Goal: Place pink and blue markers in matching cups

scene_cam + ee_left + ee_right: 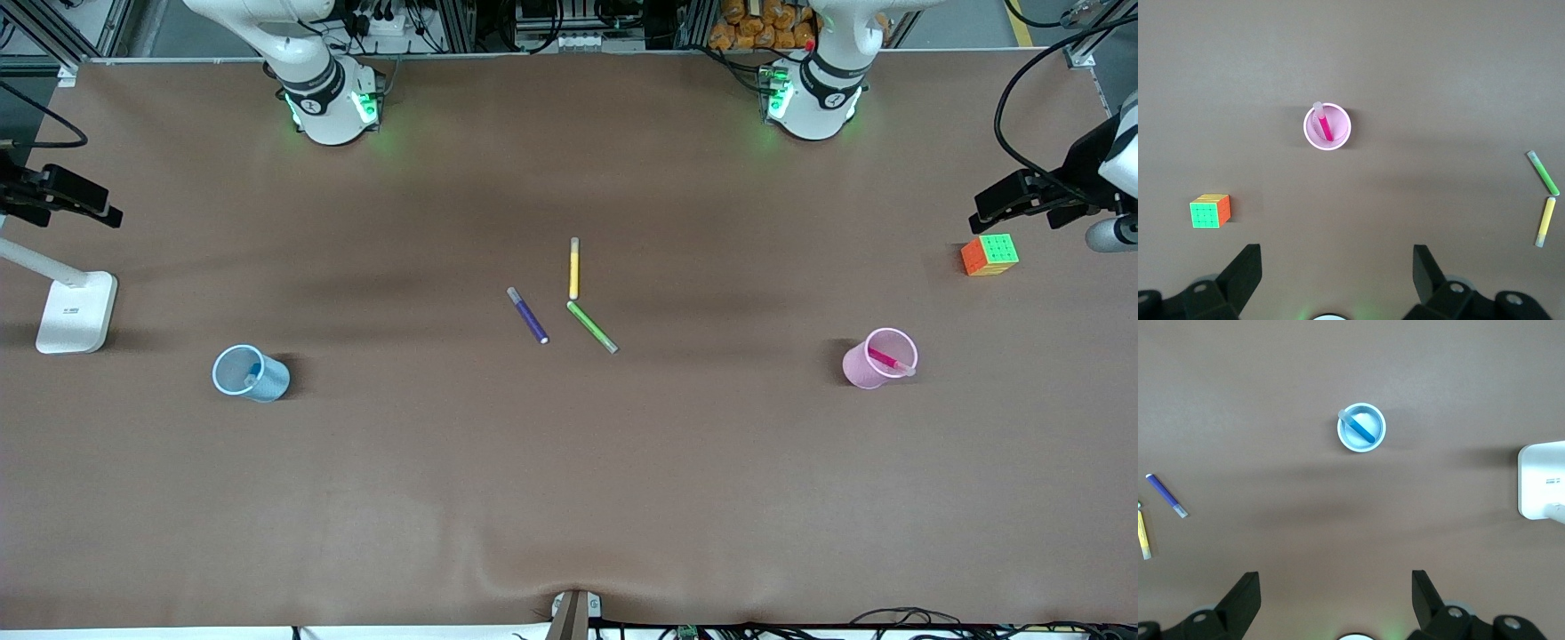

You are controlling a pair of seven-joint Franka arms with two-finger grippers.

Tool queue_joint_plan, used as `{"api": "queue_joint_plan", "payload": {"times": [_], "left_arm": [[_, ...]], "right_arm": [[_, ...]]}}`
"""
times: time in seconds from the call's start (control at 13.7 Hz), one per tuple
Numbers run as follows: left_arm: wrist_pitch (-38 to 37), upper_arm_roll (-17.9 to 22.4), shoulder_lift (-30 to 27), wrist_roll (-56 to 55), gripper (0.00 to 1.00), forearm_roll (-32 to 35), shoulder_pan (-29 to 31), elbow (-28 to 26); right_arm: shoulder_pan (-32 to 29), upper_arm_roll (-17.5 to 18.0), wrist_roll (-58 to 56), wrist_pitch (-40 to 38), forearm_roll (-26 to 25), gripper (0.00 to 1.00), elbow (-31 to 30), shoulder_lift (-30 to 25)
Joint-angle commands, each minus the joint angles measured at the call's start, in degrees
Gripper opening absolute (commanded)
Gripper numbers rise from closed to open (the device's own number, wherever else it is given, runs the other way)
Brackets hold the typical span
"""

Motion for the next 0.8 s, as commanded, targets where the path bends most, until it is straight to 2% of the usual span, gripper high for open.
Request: {"api": "queue_joint_plan", "payload": {"times": [0.0, 0.73], "left_arm": [[-0.92, -0.02, 0.52, 0.39, 1.0, -0.72, -0.05, 1.22], [-0.92, -0.11, 0.52, 0.31, 1.0, -0.8, -0.13, 1.13]], "right_arm": [[-0.5, 0.71, 1.36, -1.14, -0.81, 1.0, 0.48, -0.7], [-0.32, 0.71, 1.27, -1.05, -0.81, 1.0, 0.48, -0.7]]}}
